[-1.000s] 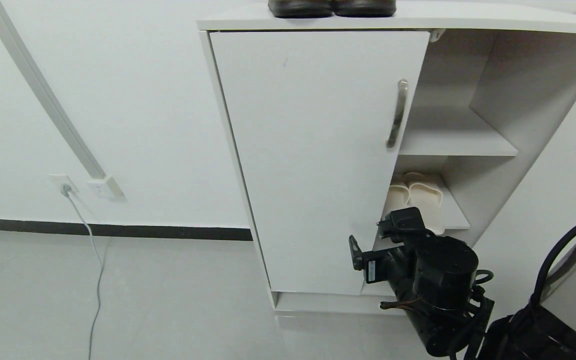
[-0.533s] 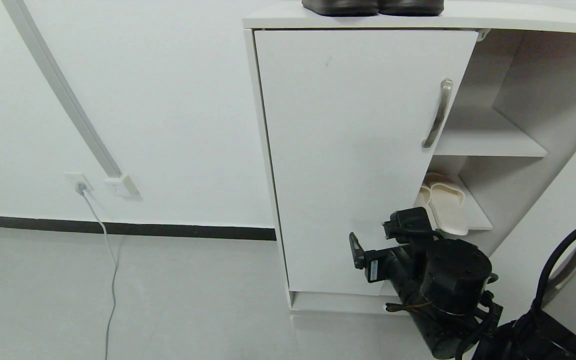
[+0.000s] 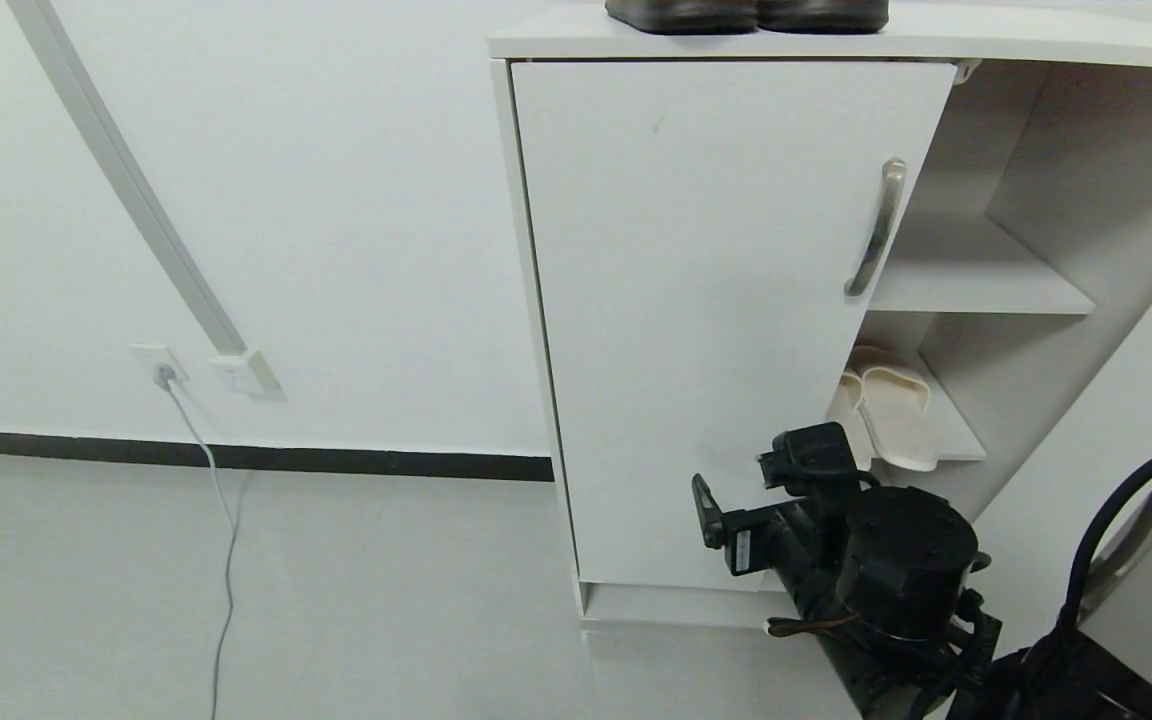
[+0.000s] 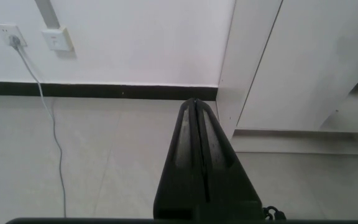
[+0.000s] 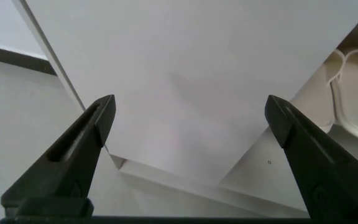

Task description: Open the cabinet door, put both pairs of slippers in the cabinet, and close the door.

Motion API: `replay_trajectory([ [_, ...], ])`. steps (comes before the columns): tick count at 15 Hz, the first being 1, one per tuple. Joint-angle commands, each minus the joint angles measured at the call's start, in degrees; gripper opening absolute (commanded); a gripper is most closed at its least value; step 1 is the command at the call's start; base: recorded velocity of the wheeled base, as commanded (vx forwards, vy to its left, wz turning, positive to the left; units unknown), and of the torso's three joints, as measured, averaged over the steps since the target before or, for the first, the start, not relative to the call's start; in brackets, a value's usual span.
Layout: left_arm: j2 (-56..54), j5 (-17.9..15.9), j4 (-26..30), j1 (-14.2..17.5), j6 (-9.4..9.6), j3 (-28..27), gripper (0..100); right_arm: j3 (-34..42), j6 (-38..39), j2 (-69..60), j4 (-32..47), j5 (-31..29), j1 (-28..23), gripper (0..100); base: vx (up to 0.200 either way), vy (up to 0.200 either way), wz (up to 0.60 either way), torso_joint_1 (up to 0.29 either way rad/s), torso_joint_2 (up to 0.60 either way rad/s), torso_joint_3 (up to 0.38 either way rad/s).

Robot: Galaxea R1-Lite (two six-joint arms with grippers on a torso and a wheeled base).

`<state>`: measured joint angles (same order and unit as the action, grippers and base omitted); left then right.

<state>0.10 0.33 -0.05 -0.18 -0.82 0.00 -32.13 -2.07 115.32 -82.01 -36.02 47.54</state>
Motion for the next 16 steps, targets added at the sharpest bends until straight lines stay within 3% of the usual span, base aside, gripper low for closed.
replay_trajectory([
  [1,0.1,0.0,0.0,0.0,0.29,0.0,0,0.0,0.0,0.3,0.2,-0.1,0.0,100,0.0,0.0,0.0,0.002,-0.07,-0.051],
  [8,0.1,0.0,0.0,0.0,0.29,0.0,0,0.0,0.0,0.3,0.3,0.0,-0.2,100,0.0,0.0,0.0,0.018,-0.36,-0.347],
  [16,0.1,0.0,0.0,0.0,0.29,0.0,0,0.9,0.0,0.2,0.0,-0.2,-0.2,100,0.0,0.0,0.0,0.129,-0.46,-0.34],
])
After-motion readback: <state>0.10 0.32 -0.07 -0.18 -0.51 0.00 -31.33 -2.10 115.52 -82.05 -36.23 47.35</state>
